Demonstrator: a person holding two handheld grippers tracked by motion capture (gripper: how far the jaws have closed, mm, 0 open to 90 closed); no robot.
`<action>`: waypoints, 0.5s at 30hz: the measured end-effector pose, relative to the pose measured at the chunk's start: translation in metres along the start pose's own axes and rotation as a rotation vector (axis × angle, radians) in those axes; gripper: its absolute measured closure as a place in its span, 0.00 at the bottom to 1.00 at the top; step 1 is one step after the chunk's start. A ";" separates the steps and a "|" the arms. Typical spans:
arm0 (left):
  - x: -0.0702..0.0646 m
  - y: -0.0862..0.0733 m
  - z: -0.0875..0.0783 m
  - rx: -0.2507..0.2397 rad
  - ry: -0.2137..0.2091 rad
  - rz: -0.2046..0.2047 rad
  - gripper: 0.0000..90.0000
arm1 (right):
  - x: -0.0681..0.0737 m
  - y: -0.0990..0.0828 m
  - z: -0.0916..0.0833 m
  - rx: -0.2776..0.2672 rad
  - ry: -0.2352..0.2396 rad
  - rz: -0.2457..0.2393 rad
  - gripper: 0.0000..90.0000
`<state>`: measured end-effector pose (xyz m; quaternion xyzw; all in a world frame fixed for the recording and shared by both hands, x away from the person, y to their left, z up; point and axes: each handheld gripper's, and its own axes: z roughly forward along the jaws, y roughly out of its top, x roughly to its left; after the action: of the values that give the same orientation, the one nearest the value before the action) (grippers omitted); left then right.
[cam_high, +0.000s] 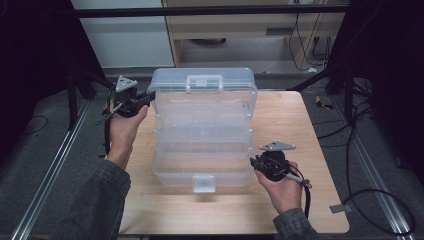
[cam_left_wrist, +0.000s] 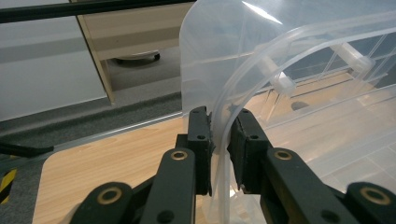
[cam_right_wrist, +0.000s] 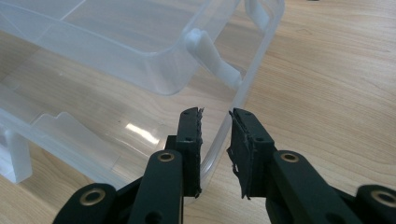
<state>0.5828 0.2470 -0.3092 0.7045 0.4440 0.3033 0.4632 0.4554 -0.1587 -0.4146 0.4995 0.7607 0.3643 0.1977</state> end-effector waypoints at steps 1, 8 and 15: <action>0.000 0.000 0.001 -0.002 0.002 0.001 0.87 | 0.000 0.000 0.000 0.000 0.000 -0.001 0.81; 0.001 0.000 0.003 -0.006 0.005 0.001 0.87 | -0.001 0.001 0.001 -0.002 0.003 -0.002 0.82; 0.003 0.001 0.004 -0.006 0.005 -0.003 0.87 | -0.003 0.002 0.002 0.001 0.006 0.000 0.82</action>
<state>0.5873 0.2478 -0.3101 0.7017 0.4455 0.3057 0.4645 0.4591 -0.1606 -0.4148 0.4986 0.7613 0.3657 0.1951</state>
